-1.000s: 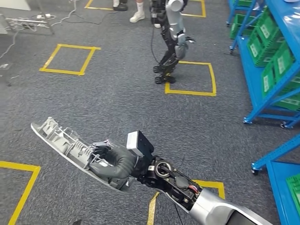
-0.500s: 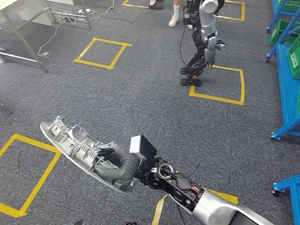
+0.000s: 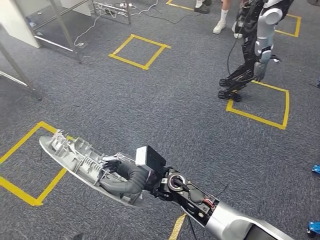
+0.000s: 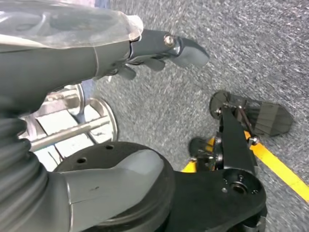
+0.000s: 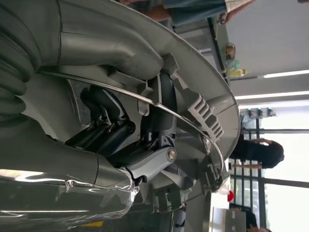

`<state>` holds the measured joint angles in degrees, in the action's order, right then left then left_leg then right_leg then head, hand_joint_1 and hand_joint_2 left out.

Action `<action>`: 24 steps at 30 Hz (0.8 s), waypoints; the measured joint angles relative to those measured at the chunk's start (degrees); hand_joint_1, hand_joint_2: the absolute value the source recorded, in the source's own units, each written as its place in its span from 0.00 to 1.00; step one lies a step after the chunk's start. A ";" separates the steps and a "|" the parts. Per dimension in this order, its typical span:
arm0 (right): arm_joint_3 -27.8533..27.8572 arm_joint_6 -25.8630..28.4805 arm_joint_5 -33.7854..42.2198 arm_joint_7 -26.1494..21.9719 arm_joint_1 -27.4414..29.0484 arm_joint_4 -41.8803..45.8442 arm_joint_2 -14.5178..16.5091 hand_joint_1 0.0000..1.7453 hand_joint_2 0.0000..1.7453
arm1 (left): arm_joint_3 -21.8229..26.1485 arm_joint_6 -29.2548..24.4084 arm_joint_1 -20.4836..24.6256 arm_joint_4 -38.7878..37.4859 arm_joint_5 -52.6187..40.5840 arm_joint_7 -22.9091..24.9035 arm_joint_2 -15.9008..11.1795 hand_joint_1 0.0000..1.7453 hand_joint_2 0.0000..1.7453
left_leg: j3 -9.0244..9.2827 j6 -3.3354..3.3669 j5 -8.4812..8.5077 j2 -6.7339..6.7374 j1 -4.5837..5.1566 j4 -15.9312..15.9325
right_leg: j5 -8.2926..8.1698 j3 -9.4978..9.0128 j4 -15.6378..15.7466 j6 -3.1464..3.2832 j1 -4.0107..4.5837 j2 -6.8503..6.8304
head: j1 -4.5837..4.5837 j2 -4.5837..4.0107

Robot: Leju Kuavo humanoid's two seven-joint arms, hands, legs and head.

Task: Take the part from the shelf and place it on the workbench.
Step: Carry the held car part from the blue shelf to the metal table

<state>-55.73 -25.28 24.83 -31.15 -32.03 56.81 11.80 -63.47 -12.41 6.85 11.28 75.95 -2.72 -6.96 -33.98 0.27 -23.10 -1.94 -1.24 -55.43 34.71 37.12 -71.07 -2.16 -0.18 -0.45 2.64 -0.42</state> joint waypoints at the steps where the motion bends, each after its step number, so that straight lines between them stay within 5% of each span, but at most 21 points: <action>1: -0.09 -0.01 -0.01 0.05 0.01 -0.02 0.00 1.00 1.00 | 0.00 0.00 -0.02 0.00 0.03 0.04 0.01 0.00 1.00 | -0.05 0.04 0.04 -0.76 0.04 0.00 | 0.07 0.77 -1.53 0.08 0.00 0.16 | 0.00 0.00; 3: -0.24 -0.06 -0.01 0.14 -0.02 -0.03 0.00 1.00 1.00 | 0.00 0.04 -0.05 0.00 0.07 0.12 0.03 0.00 1.00 | -0.06 -0.01 0.17 -2.37 0.06 -0.01 | -2.89 -0.87 2.19 0.54 0.01 0.78 | 0.01 0.00; 5: -0.27 -0.10 -0.01 0.19 -0.11 -0.03 0.00 1.00 1.00 | 0.00 0.12 -0.01 0.00 0.07 0.12 0.17 0.00 1.00 | -0.19 -0.26 0.34 -3.89 0.06 -0.07 | -6.77 -4.62 10.38 1.26 -0.10 3.66 | 0.01 0.00; 7: -0.26 -0.12 -0.01 0.19 -0.26 -0.03 0.00 1.00 1.00 | 0.00 0.16 0.02 0.00 0.09 0.11 0.33 0.00 1.00 | -0.64 -0.85 0.70 -5.26 -0.09 -0.06 | -8.16 -6.62 15.06 1.67 -0.13 6.05 | -0.01 0.00; 9: -0.25 -0.15 -0.01 0.20 -0.34 0.02 0.02 1.00 1.00 | 0.01 0.17 -0.14 -0.01 0.16 0.09 0.36 0.00 1.00 | -1.03 -1.70 1.24 -6.68 -0.31 0.37 | -8.25 -6.92 15.93 1.93 -0.07 5.40 | -0.07 0.00; 10: -0.26 -0.16 -0.01 0.22 -0.36 0.05 0.04 1.00 1.00 | 0.01 0.17 -0.27 0.00 0.21 0.04 0.37 0.00 1.00 | -1.17 -1.98 1.26 -6.40 -0.32 0.37 | -8.51 -7.11 16.34 2.15 -0.15 4.61 | -0.11 0.00; 12: -0.27 -0.23 -0.02 0.26 -0.47 0.13 0.11 1.00 1.00 | 0.01 0.17 -0.31 -0.01 0.30 -0.05 0.44 0.00 1.00 | -2.63 -2.36 -0.61 -3.38 -0.12 -2.43 | -9.07 -7.46 17.25 2.67 -0.40 2.82 | 0.04 0.00; 14: -0.27 -0.26 -0.03 0.30 -0.54 0.11 0.12 1.00 1.00 | 0.01 0.17 -0.13 0.00 0.33 -0.14 0.53 0.00 1.00 | -6.02 -2.72 -4.53 0.14 -0.10 -9.78 | -9.23 -7.45 17.50 2.92 -0.25 0.90 | 0.24 0.00; 16: -0.27 -0.23 -0.03 0.31 -0.53 0.08 0.11 1.00 1.00 | 0.02 0.17 -0.09 0.00 0.34 -0.22 0.55 0.00 1.00 | -8.47 -3.13 -6.52 1.12 -0.19 -15.51 | -9.18 -7.33 17.47 2.95 -0.13 -0.96 | 0.24 0.00; 18: -0.28 -0.20 -0.03 0.41 -0.54 0.09 0.11 1.00 1.00 | 0.02 0.17 -0.18 0.00 0.33 -0.28 0.52 0.00 1.00 | -6.62 -3.29 -4.54 1.74 -0.21 -12.94 | -9.04 -7.32 17.39 2.88 -0.12 -2.60 | 0.25 0.00; 21: -0.28 0.08 0.02 0.83 -0.65 0.15 0.11 1.00 1.00 | 0.02 0.22 -0.05 0.00 0.20 -0.55 0.49 0.00 1.00 | -0.37 -2.74 -0.56 4.80 0.21 -1.79 | -8.51 -7.31 16.91 2.19 0.24 -4.53 | 0.21 0.00; 24: -0.23 -0.09 1.84 1.45 -0.73 0.21 0.11 1.00 1.00 | 0.02 0.33 -0.05 0.00 -0.01 -0.69 0.58 0.00 1.00 | 0.36 -1.39 -0.38 4.71 0.52 0.21 | -8.15 -7.39 16.65 1.46 0.67 -5.77 | 0.03 0.00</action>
<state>-55.96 -25.37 26.68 -29.70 -32.75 57.02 11.91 -63.45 -12.09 6.81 11.28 75.94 -3.40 -6.38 -33.62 -1.12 -23.48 2.77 -0.72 -55.23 26.56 29.73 -54.42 -0.70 0.49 -6.21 2.67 -0.42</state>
